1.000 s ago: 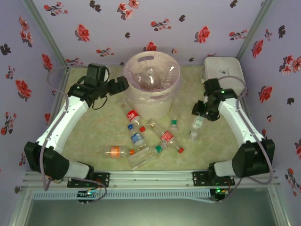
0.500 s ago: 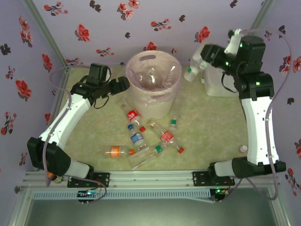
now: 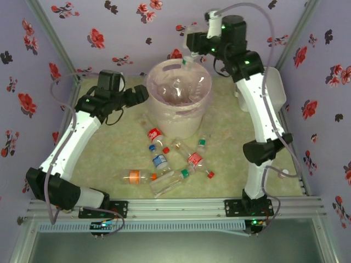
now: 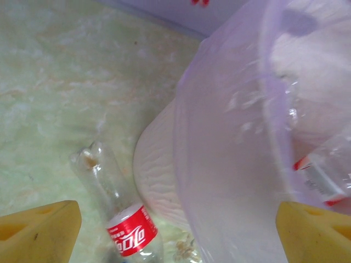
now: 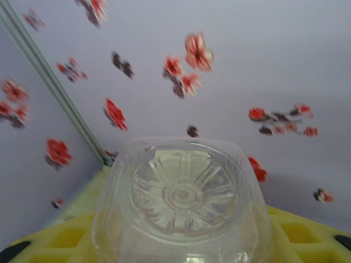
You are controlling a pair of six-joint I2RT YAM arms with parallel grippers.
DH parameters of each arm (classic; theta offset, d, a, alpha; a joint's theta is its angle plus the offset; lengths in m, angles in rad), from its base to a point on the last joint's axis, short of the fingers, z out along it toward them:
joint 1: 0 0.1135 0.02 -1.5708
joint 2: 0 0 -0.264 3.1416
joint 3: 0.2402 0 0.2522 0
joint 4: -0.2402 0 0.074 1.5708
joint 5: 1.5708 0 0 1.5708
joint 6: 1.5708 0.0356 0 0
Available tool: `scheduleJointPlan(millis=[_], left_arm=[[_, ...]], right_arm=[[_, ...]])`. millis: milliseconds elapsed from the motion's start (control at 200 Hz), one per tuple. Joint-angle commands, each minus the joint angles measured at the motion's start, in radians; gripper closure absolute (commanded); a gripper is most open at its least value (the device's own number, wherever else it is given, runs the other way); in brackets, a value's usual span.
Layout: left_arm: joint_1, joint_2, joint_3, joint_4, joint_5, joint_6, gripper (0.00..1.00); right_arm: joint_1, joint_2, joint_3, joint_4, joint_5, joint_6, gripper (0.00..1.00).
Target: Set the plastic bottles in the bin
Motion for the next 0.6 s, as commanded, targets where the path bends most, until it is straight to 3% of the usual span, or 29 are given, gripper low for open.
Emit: scheduleJointPlan(millis=[0,180,455,595], left_arm=[[-0.001,-0.012,0.053,0.055,0.025,-0.029,0.08],[-0.012,0.068,0.073,0.146,0.032,-0.077,0.08],[-0.06,0.183,0.094,0.098,-0.046,-0.029,0.09],[-0.061,0.194,0.066,0.101,-0.051,-0.035,0.11]], right_arm=[[0.026,0.023,0.039,-0.058,0.105,-0.093,0.91],[0.037,0.045,-0.064,-0.038,0.128,-0.136,0.92],[0.055,0.086,-0.143,-0.064,0.138,-0.172,0.91],[0.056,0.126,-0.162,-0.107,0.123,-0.162,0.86]])
